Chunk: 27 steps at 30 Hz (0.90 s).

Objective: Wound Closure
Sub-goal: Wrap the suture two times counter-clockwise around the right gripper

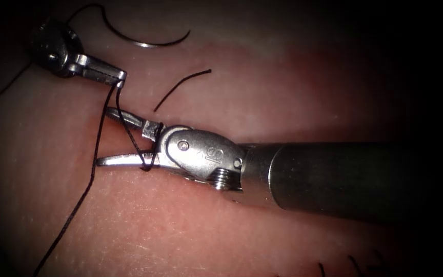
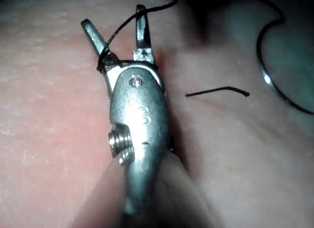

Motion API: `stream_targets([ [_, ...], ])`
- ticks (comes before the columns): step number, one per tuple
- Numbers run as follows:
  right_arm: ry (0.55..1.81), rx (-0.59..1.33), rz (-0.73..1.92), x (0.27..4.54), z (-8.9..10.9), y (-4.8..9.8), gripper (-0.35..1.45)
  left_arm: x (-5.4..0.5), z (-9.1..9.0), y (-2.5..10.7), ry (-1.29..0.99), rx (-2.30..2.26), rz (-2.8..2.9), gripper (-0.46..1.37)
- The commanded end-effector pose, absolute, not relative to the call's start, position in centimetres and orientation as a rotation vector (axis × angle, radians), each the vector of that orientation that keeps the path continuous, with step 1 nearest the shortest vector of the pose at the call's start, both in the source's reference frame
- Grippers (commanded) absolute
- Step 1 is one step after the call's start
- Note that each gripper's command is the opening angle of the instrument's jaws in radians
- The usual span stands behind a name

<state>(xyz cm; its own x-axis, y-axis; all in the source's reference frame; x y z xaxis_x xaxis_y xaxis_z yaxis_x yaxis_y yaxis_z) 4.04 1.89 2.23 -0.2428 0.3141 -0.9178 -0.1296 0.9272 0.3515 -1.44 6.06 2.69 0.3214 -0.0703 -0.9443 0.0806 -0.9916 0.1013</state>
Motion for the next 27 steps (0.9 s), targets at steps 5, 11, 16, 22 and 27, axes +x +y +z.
stream_targets([
  [5, 1.770, 0.141, 0.416, 4.03, 2.23, 1.89, 0.71, -1.59, 2.64, 6.18, 0.355, 2.158, -1.274, -0.35],
  [11, 1.771, 0.142, 0.417, 4.03, 2.21, 1.91, 0.71, -1.54, 2.73, 6.23, 0.624, 1.794, -0.939, -0.35],
  [16, 1.773, 0.143, 0.427, 4.04, 2.19, 1.93, 0.71, -1.52, 2.85, 6.18, 0.532, 1.937, -1.073, -0.35],
  [22, 1.776, 0.145, 0.439, 4.04, 2.17, 1.95, 0.69, -1.51, 2.88, 6.15, 0.403, 2.105, -1.235, -0.35],
  [27, 1.767, 0.122, 0.455, 4.03, 2.17, 1.96, 0.69, -1.52, 2.83, 6.19, 0.420, 2.081, -1.211, -0.35],
])
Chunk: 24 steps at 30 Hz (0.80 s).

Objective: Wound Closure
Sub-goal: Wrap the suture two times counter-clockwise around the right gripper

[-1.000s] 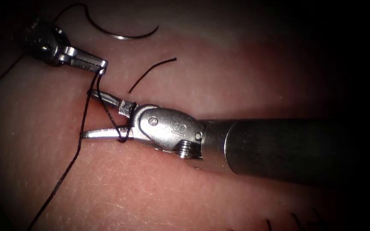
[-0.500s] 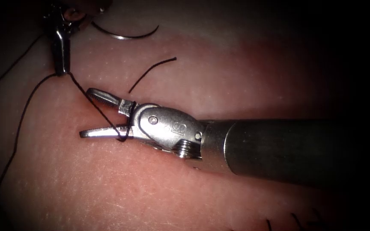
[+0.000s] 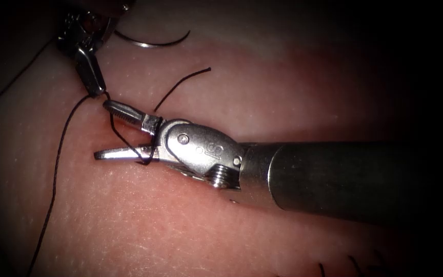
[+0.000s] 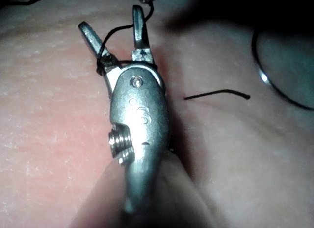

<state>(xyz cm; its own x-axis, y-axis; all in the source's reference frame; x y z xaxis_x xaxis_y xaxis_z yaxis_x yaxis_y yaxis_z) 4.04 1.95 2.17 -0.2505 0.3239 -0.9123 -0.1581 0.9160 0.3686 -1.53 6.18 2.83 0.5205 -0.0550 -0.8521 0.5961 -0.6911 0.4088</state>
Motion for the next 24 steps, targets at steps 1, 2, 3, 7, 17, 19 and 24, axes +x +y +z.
stream_targets([
  [1, 1.764, 0.113, 0.462, 4.03, 2.16, 1.96, 0.71, -1.52, 2.81, 6.20, 0.424, 2.076, -1.205, -0.35],
  [2, 1.762, 0.108, 0.467, 4.03, 2.16, 1.97, 0.71, -1.52, 2.79, 6.20, 0.420, 2.081, -1.209, -0.35],
  [3, 1.757, 0.095, 0.478, 4.02, 2.15, 1.98, 0.72, -1.51, 2.76, 6.19, 0.414, 2.089, -1.216, -0.35],
  [7, 1.747, 0.075, 0.500, 3.98, 2.14, 2.00, 0.73, -1.50, 2.73, 6.18, 0.304, 2.212, -1.339, -0.35],
  [17, 1.568, 0.016, 0.543, 3.98, 2.25, 1.97, 0.75, -1.50, 2.73, 6.18, 0.304, 2.212, -1.339, -0.35],
  [19, 1.531, 0.025, 0.542, 4.01, 2.27, 1.94, 0.73, -1.50, 2.73, 6.18, 0.304, 2.212, -1.339, -0.35],
  [24, 1.497, 0.091, 0.527, 4.14, 2.29, 1.85, 0.69, -1.50, 2.73, 6.18, 0.304, 2.212, -1.339, -0.35],
])
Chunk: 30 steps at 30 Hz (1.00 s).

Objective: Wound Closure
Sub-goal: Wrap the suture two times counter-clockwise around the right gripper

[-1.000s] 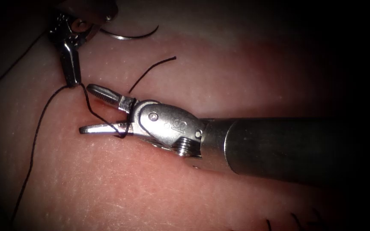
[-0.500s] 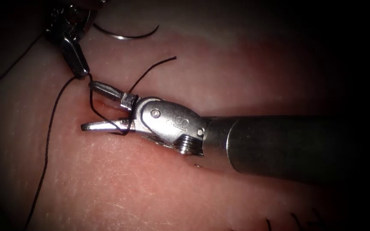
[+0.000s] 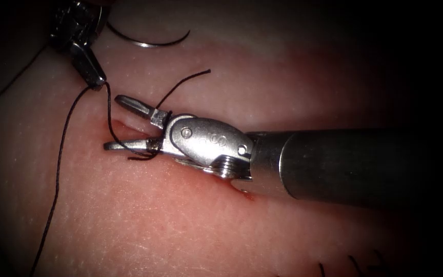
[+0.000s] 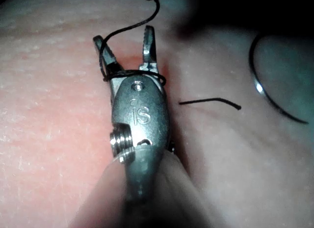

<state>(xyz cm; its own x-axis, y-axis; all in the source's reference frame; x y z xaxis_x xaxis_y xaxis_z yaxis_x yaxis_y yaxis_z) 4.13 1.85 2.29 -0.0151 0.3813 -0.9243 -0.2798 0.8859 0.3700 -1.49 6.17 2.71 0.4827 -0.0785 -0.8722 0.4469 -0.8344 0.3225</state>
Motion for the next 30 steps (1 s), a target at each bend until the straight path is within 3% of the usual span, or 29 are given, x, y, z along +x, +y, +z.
stream_targets([
  [1, 1.497, 0.098, 0.519, 4.15, 2.29, 1.84, 0.68, -1.50, 2.73, 6.18, 0.304, 2.212, -1.339, -0.35],
  [16, 1.529, 0.200, 0.451, 4.32, 2.17, 1.67, 0.61, -1.50, 2.73, 6.18, 0.304, 2.212, -1.339, -0.35],
  [30, 1.803, 0.184, 0.537, 4.13, 2.07, 1.88, 0.52, -1.50, 2.73, 6.18, 0.304, 2.212, -1.339, -0.35],
])
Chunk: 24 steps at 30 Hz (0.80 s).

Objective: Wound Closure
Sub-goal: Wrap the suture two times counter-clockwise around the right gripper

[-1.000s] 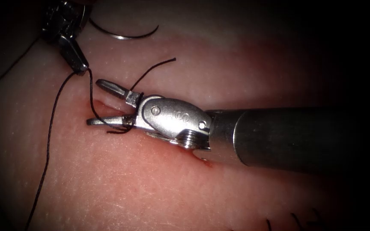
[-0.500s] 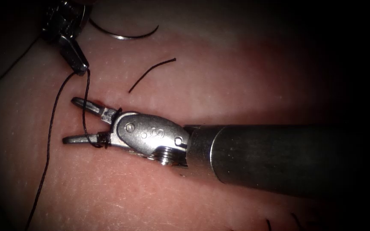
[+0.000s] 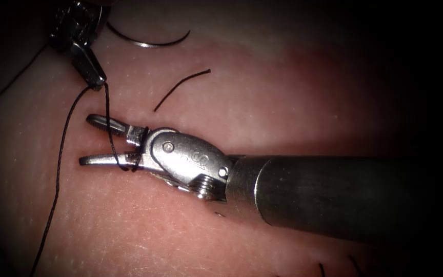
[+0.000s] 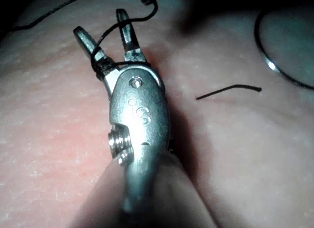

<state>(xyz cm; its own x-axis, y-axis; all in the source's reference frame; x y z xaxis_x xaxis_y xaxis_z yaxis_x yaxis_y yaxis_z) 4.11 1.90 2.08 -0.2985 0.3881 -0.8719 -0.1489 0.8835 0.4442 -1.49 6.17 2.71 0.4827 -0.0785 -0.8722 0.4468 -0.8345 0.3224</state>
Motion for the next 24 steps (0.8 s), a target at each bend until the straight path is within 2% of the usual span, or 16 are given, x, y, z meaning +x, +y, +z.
stream_targets([
  [1, 1.807, 0.188, 0.550, 4.11, 2.08, 1.90, 0.52, -1.50, 2.73, 6.18, 0.304, 2.212, -1.339, -0.35],
  [11, 1.864, 0.222, 0.666, 4.10, 2.10, 2.01, 0.52, -1.50, 2.73, 6.18, 0.304, 2.212, -1.339, -0.35],
  [15, 1.858, 0.195, 0.720, 4.15, 2.10, 2.07, 0.60, -1.50, 2.73, 6.18, 0.304, 2.212, -1.339, -0.35],
  [18, 1.855, 0.173, 0.773, 4.13, 2.09, 2.11, 0.72, -1.50, 2.73, 6.18, 0.304, 2.212, -1.339, -0.35],
  [24, 1.851, 0.159, 0.804, 3.97, 2.06, 2.17, 0.76, -1.50, 2.73, 6.18, 0.304, 2.212, -1.339, -0.35],
])
